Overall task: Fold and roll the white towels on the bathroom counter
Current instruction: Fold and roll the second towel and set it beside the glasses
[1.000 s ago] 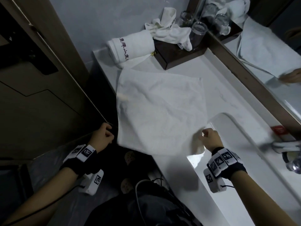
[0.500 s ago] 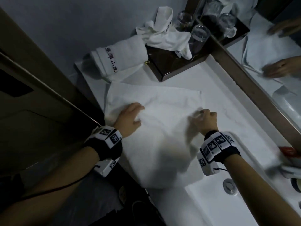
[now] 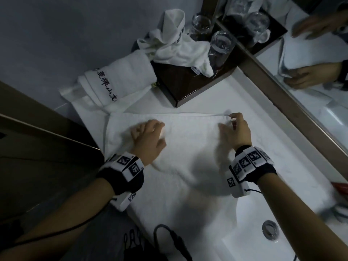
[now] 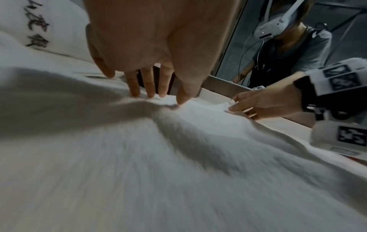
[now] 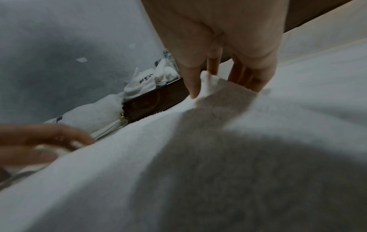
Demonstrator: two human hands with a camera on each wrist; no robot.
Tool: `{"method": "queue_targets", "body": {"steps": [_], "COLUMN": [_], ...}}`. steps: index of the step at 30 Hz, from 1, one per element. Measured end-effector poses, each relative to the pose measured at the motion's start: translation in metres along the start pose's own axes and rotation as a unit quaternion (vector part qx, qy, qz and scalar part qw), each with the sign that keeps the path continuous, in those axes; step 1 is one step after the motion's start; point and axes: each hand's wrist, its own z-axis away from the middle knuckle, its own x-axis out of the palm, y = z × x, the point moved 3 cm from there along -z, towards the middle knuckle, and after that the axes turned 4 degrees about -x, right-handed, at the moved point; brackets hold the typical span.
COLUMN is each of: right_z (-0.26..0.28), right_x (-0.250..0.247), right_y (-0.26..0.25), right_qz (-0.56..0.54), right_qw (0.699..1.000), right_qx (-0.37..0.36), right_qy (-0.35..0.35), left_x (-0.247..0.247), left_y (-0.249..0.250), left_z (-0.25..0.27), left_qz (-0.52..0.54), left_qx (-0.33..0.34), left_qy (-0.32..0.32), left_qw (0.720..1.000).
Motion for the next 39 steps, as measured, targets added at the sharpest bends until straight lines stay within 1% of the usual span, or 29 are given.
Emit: {"method": "queue_targets", "body": {"steps": [1,2,4,7,9,14,17,20,22,27,29,31,34,36,39], "right_z": [-0.002,-0.004,-0.008,-0.011,-0.012,-0.013,-0.013,-0.012,-0.012,-0.014,-0.016,-0.018,-0.020,-0.022,-0.025], "right_x": [0.002,0.003,0.005,0.003,0.001,-0.001,-0.001,0.000,0.000,0.001,0.002,0.004,0.008,0.009,0.008], "right_y": [0.000,0.000,0.001,0.005,0.006,0.005,0.005,0.007,0.007,0.007,0.010,0.009,0.004,0.002,0.003], "right_qz": [0.017,0.033,0.037,-0.016,-0.064,-0.146,-0.186,-0.198,-0.193,-0.171,-0.160,-0.136,-0.068,-0.026,0.006], "right_qw": [1.000,0.999,0.999,0.999,0.997,0.988,0.981,0.979,0.980,0.985,0.986,0.989,0.996,0.999,0.999], "right_qx": [0.001,0.006,0.009,0.016,0.022,0.040,0.045,0.051,0.047,0.036,0.047,0.054,0.054,0.042,0.028], "right_qy": [-0.011,-0.024,-0.034,-0.024,-0.021,-0.024,-0.024,-0.018,-0.014,-0.015,-0.009,-0.005,0.001,0.010,0.018], "left_x": [-0.005,-0.008,-0.012,-0.014,-0.015,-0.019,-0.015,-0.010,-0.008,-0.006,-0.006,-0.005,-0.002,-0.001,-0.004], "left_y": [0.006,0.011,0.017,0.016,0.016,0.019,0.018,0.016,0.016,0.016,0.015,0.012,0.007,0.004,-0.007], "left_z": [-0.010,-0.020,-0.038,-0.058,-0.064,-0.066,-0.066,-0.066,-0.067,-0.074,-0.075,-0.075,-0.076,-0.077,-0.072], "left_qz": [0.003,0.013,0.022,0.002,0.010,0.064,0.048,0.048,0.050,0.023,0.038,0.037,-0.038,-0.096,-0.100], "left_qx": [0.016,0.033,0.048,0.023,0.010,0.043,0.053,0.056,0.056,0.057,0.059,0.037,-0.013,-0.007,0.022], "left_qy": [0.025,0.034,0.024,-0.026,-0.058,-0.047,-0.066,-0.052,-0.045,-0.057,-0.042,-0.029,-0.009,0.008,0.008], "left_qw": [1.000,0.999,0.998,0.999,0.998,0.996,0.995,0.996,0.996,0.996,0.997,0.998,0.999,0.995,0.995]}}
